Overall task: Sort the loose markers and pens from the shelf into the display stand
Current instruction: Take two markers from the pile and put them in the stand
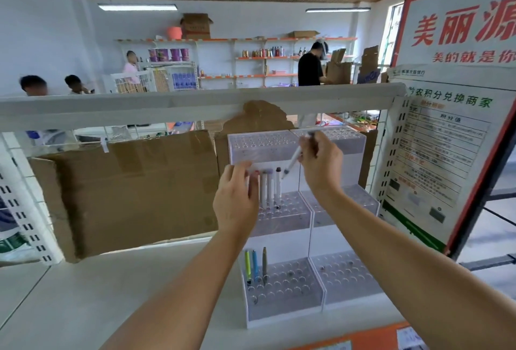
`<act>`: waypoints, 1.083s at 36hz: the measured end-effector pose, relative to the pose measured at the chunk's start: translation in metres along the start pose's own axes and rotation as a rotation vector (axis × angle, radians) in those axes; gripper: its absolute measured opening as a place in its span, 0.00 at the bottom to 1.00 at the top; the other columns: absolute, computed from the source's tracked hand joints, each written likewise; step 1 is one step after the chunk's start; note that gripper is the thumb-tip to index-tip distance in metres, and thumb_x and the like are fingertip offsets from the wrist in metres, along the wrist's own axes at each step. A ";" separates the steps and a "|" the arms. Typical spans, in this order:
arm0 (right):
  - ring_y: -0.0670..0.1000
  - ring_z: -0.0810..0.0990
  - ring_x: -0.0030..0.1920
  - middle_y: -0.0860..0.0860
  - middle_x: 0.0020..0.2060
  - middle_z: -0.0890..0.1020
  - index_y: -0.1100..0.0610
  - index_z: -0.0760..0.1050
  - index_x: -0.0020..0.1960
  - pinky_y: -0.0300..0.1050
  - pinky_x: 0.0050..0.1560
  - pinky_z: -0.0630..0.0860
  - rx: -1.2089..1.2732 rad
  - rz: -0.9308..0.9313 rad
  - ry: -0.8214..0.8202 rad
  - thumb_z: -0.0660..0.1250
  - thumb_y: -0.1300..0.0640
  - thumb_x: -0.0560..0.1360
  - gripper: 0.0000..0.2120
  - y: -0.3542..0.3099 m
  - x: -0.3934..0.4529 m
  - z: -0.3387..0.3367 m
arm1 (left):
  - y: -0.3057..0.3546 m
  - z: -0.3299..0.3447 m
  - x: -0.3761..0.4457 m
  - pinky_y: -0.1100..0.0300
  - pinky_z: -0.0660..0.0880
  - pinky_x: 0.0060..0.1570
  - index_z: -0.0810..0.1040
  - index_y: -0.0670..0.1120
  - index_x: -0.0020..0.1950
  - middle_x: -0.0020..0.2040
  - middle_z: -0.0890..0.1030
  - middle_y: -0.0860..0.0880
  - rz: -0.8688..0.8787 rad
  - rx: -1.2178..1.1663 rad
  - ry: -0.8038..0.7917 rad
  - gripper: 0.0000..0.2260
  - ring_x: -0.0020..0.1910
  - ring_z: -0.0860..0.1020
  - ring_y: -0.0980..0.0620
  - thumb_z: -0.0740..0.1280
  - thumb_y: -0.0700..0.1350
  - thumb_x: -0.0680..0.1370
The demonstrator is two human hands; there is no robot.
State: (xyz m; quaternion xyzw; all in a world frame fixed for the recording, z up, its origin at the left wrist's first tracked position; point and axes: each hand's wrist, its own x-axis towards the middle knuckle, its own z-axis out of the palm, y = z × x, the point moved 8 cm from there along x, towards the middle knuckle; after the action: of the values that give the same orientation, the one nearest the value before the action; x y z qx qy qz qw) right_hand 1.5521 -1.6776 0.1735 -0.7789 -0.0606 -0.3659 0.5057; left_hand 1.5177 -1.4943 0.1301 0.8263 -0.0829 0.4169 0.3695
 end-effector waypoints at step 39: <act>0.56 0.77 0.39 0.53 0.37 0.78 0.59 0.73 0.44 0.46 0.34 0.69 -0.518 0.073 -0.320 0.59 0.57 0.81 0.09 0.060 -0.018 0.053 | -0.072 -0.006 -0.020 0.54 0.72 0.43 0.73 0.45 0.64 0.55 0.75 0.45 -0.235 0.145 -0.061 0.13 0.49 0.76 0.46 0.57 0.46 0.81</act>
State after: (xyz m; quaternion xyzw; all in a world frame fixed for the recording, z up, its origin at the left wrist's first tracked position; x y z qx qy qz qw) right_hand 1.5940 -1.6579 0.1056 -0.9314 -0.0162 -0.2234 0.2870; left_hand 1.5333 -1.4428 0.0784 0.8671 0.0333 0.3504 0.3525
